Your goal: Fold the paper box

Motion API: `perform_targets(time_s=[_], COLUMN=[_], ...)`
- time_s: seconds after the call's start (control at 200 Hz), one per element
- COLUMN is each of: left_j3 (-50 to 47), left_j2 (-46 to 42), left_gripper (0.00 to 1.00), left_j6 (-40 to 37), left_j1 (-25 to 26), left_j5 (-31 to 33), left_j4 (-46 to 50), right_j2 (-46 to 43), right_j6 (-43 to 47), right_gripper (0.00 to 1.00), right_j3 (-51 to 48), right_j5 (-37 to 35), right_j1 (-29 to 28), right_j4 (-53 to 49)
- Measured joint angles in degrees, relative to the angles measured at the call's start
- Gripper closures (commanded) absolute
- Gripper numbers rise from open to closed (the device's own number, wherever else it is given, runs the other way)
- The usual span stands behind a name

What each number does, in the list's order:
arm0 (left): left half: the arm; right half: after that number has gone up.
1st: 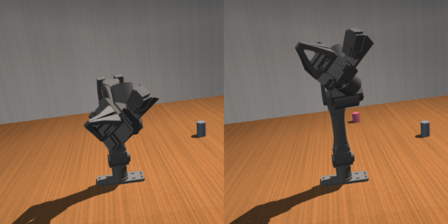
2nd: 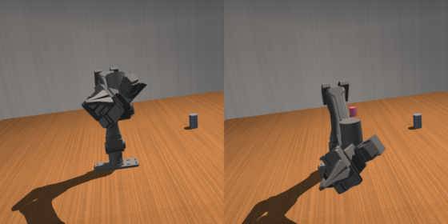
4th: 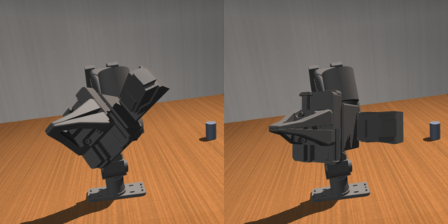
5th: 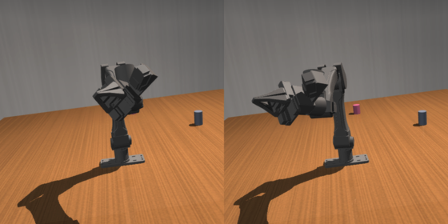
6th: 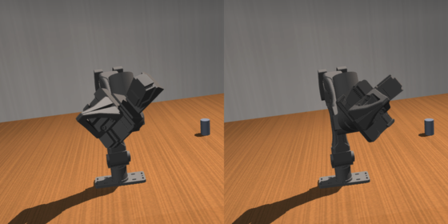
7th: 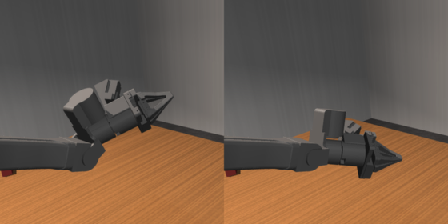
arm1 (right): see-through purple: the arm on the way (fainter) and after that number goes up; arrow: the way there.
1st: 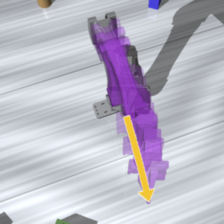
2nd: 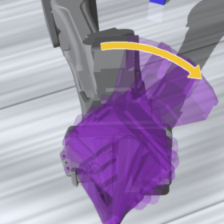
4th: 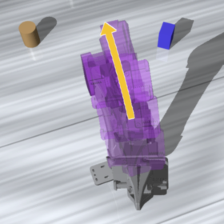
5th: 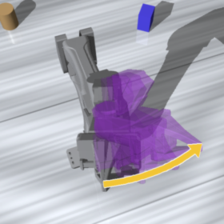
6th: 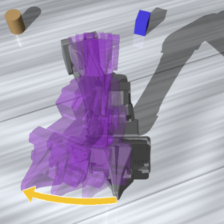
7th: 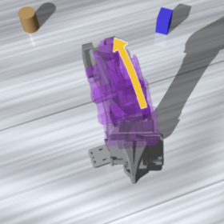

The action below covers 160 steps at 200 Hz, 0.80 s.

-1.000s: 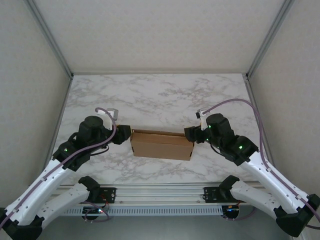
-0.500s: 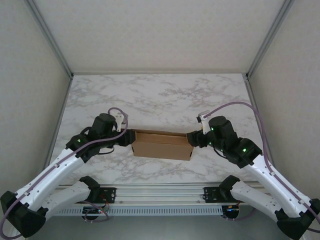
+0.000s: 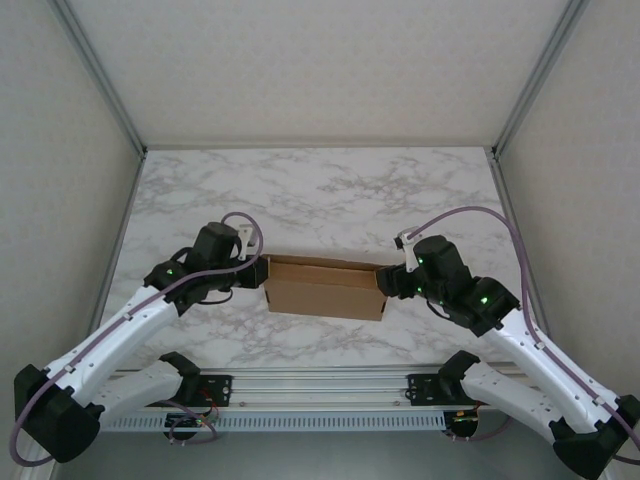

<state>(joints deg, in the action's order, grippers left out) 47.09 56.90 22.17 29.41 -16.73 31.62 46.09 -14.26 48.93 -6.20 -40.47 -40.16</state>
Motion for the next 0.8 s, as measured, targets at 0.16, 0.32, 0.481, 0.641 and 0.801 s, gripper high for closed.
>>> perform_targets(time_s=[0.16, 0.32, 0.481, 0.641, 0.801], left_j3=[0.48, 0.72, 1.03, 1.01, 1.01], left_j2=[0.90, 0.90, 0.92, 1.42, 1.42], left_gripper=[0.96, 0.95, 0.95, 0.97, 0.97], left_j6=[0.11, 0.35, 0.37, 0.52, 0.50], left_j1=[-0.37, -1.03, -1.07, -1.07, -1.07], left_j5=[-0.44, -1.97, -2.40, -2.43, -2.14], left_j4=[-0.09, 0.02, 0.15, -0.17, -0.26], right_j2=[0.04, 0.04, 1.09, 2.25, 2.23], right_j6=[-0.52, -0.57, -1.20, -2.16, -2.27], right_gripper=[0.37, 0.36, 0.34, 0.33, 0.33], right_j3=[-0.59, -0.76, -1.01, -1.01, -0.59], right_j5=[-0.04, -0.39, -2.23, -4.96, -6.32], right_j1=[0.00, 0.09, 0.11, 0.26, 0.70], right_j4=[-0.17, -0.15, -0.13, -0.17, -0.28])
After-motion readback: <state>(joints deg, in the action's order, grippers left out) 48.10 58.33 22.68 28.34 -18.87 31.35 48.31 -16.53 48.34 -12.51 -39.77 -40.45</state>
